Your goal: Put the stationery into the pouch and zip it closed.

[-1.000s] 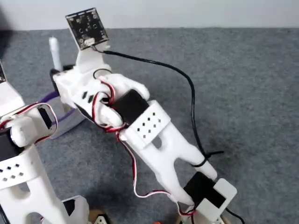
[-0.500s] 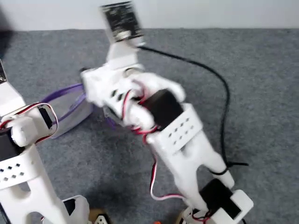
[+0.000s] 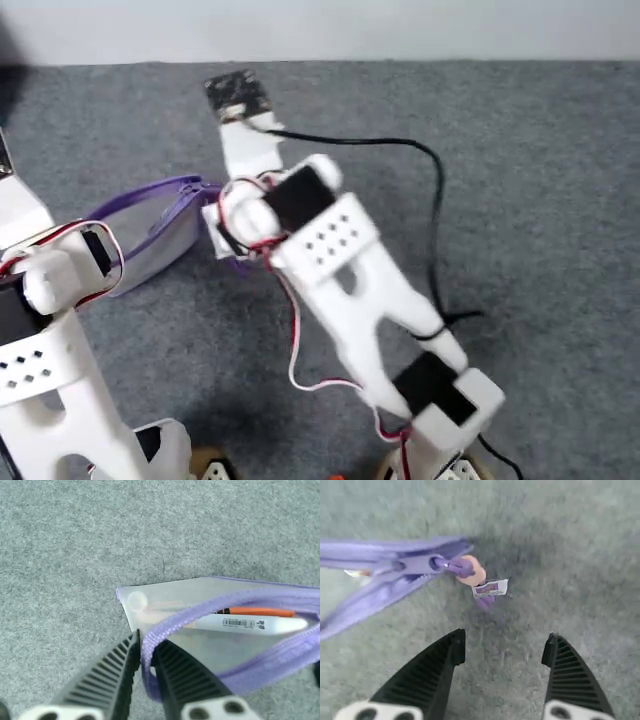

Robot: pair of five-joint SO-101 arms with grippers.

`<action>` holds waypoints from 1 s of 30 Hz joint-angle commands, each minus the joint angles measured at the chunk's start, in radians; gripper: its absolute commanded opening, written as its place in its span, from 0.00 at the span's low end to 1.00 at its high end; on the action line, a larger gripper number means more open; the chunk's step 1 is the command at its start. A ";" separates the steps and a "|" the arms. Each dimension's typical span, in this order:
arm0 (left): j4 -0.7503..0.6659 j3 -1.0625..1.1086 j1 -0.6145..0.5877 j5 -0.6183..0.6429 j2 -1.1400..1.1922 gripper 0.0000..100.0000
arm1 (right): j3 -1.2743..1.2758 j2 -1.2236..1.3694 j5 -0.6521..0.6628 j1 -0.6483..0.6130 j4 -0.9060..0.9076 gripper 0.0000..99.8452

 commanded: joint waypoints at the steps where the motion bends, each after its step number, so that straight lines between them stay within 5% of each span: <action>1: 0.012 -0.002 0.009 0.009 -0.009 0.01 | -0.005 0.039 0.021 -0.016 -0.064 0.26; 11: 0.012 -0.002 0.009 0.009 -0.009 0.01 | -0.005 0.183 0.135 -0.005 -0.291 0.25; 14: 0.012 -0.002 0.008 0.009 -0.009 0.01 | -0.005 0.206 0.143 0.016 -0.315 0.18; 18: 0.014 -0.002 0.006 0.009 -0.009 0.01 | -0.005 0.188 0.144 0.051 -0.303 0.00; 30: 0.011 -0.002 0.008 0.009 -0.009 0.01 | -0.005 -0.028 0.144 0.081 -0.073 0.01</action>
